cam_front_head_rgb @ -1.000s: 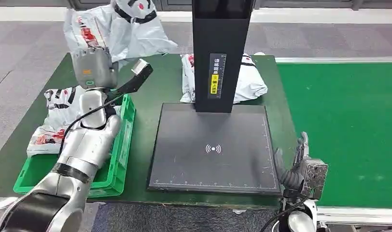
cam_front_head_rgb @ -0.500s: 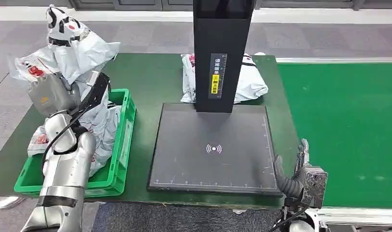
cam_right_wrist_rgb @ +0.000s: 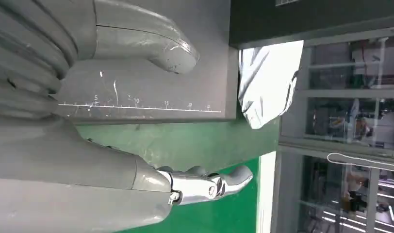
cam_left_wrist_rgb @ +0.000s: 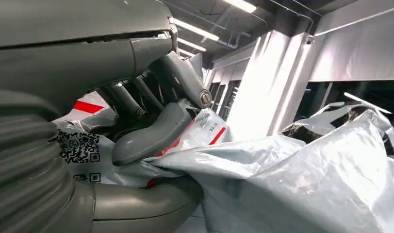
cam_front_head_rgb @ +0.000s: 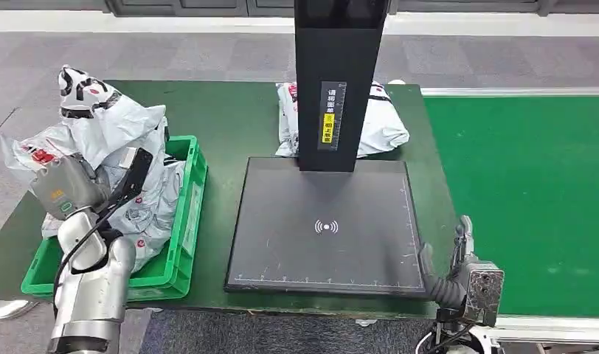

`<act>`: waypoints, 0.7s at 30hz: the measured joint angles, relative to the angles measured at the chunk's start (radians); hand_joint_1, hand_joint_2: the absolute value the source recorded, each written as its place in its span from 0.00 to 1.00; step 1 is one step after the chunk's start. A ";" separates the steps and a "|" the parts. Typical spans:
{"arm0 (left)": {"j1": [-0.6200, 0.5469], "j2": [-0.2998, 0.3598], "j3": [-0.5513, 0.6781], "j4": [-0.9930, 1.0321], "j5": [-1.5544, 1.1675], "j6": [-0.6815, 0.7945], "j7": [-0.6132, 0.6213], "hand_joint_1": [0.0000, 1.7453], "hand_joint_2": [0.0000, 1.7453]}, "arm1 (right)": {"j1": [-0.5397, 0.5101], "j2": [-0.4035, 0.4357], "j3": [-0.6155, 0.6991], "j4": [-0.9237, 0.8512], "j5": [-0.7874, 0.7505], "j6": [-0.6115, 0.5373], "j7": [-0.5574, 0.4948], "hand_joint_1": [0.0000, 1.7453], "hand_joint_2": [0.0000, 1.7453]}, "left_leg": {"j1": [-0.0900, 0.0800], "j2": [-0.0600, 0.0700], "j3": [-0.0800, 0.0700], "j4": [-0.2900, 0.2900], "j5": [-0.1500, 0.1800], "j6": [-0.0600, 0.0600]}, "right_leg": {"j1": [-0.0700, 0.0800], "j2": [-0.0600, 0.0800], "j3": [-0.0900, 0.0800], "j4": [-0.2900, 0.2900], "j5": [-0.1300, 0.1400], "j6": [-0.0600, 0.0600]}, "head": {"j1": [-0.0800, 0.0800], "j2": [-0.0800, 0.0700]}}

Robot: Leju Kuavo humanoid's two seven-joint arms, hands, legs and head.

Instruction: Moved the parcel from conveyor to table for the left to box.

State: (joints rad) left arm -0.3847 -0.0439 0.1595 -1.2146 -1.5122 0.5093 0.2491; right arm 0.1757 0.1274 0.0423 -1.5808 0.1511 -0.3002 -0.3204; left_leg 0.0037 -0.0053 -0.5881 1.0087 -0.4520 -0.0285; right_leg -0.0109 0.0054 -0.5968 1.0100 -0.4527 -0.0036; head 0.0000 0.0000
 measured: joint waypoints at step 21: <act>0.085 0.005 0.008 -0.037 0.000 -0.053 0.012 1.00 1.00 | 0.023 0.010 -0.019 -0.026 0.011 0.014 0.005 0.00 1.00 | 0.000 0.000 0.001 0.000 -0.001 0.000 | 0.000 0.000 0.000 0.000 0.000 0.000 | 0.000 0.000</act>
State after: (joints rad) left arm -0.2999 -0.0385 0.1675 -1.2516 -1.5118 0.4558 0.2613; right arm 0.1986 0.1373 0.0232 -1.6068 0.1617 -0.2861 -0.3155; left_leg 0.0034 -0.0050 -0.5875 1.0087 -0.4533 -0.0288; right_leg -0.0113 0.0057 -0.5967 1.0100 -0.4531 -0.0038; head 0.0000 -0.0004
